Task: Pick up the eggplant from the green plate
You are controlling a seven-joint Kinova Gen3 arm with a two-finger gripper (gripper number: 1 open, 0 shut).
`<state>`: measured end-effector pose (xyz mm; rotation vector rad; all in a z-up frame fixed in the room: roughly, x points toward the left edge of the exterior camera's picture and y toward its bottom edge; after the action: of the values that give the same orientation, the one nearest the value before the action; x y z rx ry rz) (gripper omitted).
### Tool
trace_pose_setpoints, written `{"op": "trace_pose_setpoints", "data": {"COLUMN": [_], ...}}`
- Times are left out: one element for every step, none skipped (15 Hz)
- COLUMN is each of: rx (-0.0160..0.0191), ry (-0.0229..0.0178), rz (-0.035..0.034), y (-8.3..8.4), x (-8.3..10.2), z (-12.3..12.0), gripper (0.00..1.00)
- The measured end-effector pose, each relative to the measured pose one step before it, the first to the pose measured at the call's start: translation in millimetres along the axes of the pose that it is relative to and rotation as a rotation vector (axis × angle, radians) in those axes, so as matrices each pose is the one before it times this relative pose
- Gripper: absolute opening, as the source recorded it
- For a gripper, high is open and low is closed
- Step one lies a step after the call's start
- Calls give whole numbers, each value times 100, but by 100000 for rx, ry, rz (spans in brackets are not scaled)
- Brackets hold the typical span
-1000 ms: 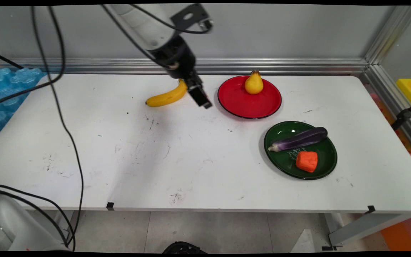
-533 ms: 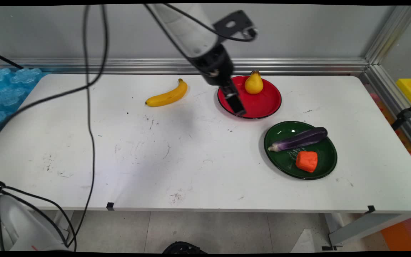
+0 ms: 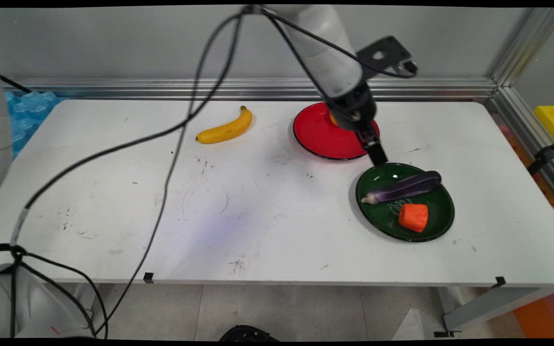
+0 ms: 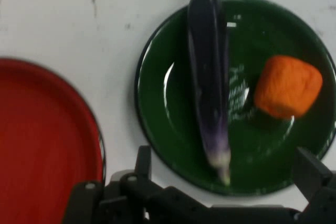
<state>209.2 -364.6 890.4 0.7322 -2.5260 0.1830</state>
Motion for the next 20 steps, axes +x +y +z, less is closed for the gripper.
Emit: {"op": "trace_pose_setpoints", "data": {"rx": [-129,-94,-103,-102,-97,-246,-502,-496,-421,-320,-300,-182,-76,-68,-73,-165,-146,-50,-44,91], "ry": [203,132,41,-81,-99,-225,-423,-294,-254,-125,-264,-392,-505,-577,-467,-568,-517,-373,-391,-359], "rz": [240,221,108,0,-73,-259,-455,-371,-172,-224,-216,-206,-413,-623,-582,-764,-692,-551,-592,-471], "y": [70,42,33,18,8,19,71,47,43,-23,-20,-14,-33,-39,-33,-12,-4,-24,6,-34], "x": [626,685,615,464,285,381,385,375,315,342,291,217,203,146,93,82,59,29,69,41], "z": [994,1170,1144,968,651,966,1102,1025,867,929,867,699,765,677,527,570,518,380,423,364], "gripper": [100,100,100,100,100,100,100,100,100,100,100,100,100,100,100,100,100,100,100,100]}}
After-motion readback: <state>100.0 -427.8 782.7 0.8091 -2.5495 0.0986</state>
